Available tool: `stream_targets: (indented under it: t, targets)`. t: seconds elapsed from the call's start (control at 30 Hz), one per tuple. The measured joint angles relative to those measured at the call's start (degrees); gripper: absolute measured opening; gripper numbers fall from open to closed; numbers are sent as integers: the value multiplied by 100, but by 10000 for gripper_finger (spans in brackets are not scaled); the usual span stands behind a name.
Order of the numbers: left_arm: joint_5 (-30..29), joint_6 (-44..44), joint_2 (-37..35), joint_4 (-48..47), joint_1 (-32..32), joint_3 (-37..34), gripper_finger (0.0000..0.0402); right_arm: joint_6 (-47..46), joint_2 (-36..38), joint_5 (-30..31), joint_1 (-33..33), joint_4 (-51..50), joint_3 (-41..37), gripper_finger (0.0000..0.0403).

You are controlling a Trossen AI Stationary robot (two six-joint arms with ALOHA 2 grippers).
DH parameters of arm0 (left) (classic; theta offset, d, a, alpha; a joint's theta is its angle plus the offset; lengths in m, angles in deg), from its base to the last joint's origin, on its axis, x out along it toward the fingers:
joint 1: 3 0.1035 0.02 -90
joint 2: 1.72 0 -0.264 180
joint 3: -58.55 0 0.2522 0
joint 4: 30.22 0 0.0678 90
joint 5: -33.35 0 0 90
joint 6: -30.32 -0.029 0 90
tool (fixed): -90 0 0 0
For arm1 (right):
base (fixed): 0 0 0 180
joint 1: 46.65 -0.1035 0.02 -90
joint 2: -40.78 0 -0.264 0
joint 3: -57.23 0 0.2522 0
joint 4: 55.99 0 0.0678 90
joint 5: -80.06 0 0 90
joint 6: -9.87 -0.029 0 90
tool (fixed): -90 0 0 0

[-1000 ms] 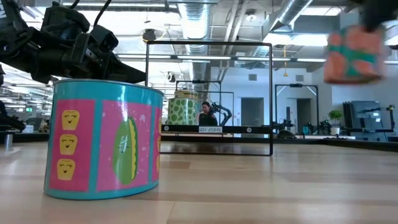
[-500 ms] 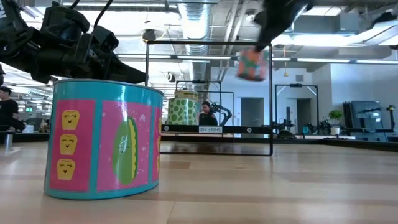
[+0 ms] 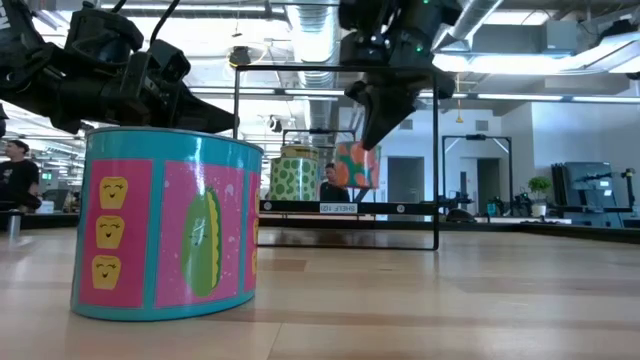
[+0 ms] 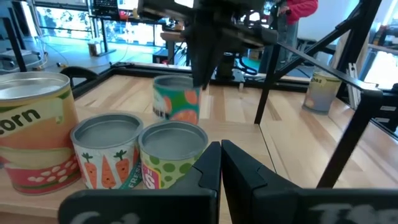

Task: Pick and place cans onto a shelf
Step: Put the canned oranges on the shelf

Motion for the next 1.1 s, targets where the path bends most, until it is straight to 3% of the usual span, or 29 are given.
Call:
stream_targets:
  t: [0.53,1.1]
  targets:
    - [-11,13,0,-18,0,0,0,169,-263,-118,-128,-51,120,13]
    - [-48,-35,0,-18,0,0,0,1071,-266,-286,-130,-73,120,42]
